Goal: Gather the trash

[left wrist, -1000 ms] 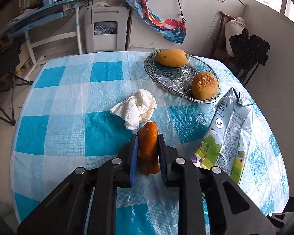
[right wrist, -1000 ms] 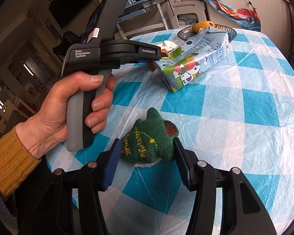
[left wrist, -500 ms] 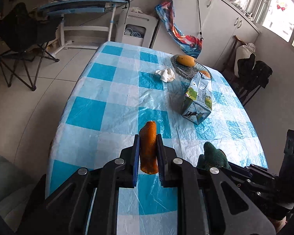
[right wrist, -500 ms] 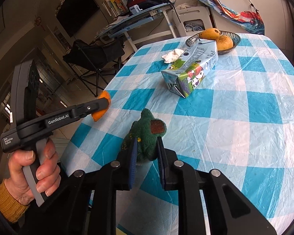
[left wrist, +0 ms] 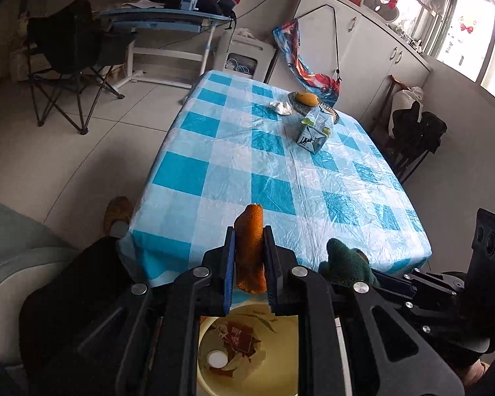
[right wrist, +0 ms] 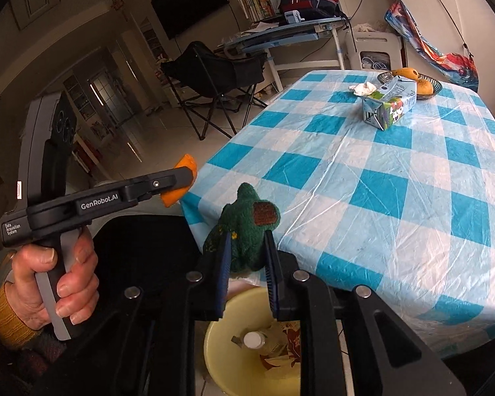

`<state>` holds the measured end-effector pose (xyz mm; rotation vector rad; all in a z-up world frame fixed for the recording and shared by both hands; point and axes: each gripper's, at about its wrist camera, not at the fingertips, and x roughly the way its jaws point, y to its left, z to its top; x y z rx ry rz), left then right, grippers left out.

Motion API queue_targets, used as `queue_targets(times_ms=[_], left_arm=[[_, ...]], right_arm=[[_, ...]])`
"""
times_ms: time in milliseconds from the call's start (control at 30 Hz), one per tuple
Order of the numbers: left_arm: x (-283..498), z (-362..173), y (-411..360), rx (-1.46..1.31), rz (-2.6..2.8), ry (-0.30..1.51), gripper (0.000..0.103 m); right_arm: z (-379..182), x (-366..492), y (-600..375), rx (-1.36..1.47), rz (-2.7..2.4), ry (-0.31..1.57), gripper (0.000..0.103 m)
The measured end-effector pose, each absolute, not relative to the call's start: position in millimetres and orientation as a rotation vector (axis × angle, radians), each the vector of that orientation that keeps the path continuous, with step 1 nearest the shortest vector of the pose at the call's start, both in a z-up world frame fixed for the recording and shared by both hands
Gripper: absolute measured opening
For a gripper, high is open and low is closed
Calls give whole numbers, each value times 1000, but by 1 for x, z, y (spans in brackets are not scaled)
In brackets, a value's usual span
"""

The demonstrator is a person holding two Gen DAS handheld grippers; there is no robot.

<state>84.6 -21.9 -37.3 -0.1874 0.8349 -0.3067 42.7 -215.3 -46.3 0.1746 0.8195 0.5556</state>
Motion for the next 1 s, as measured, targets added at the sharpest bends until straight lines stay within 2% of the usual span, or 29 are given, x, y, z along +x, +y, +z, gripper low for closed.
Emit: queue_targets(times_ms=[133,233,267,300,433,533,600,700,867,1000], left_arm=[[62,-47,-20,-193,-326,853,15],[48,-56,-25,-189,-351,871,15],[44,-59,-29,-183,-361,880,15],[42,-62,-34,-172,-372,892,15],[32,-86,-58,-82,-438,988,17],[26,-101,-67,2,-431,1034,31],[23,-93,-59,-18,-396,1002,58],[21,-69,-33,-74,-308,881,76],[17,-46,14,-177,-146,754,89],[26,-60,40,-264,-71,800,90]], right_arm=[[-74,22,-203,126,535,949,25],[-79,13,-213,165,459,955,46],[-76,10,-221,189,422,933,56],[-71,8,-229,213,381,905,61],[-58,1,-258,307,256,807,68],[-56,0,-265,321,199,771,70],[-56,1,-264,316,182,763,74],[-58,2,-259,298,166,757,77],[-63,4,-257,271,145,773,80],[-69,5,-253,241,133,797,81]])
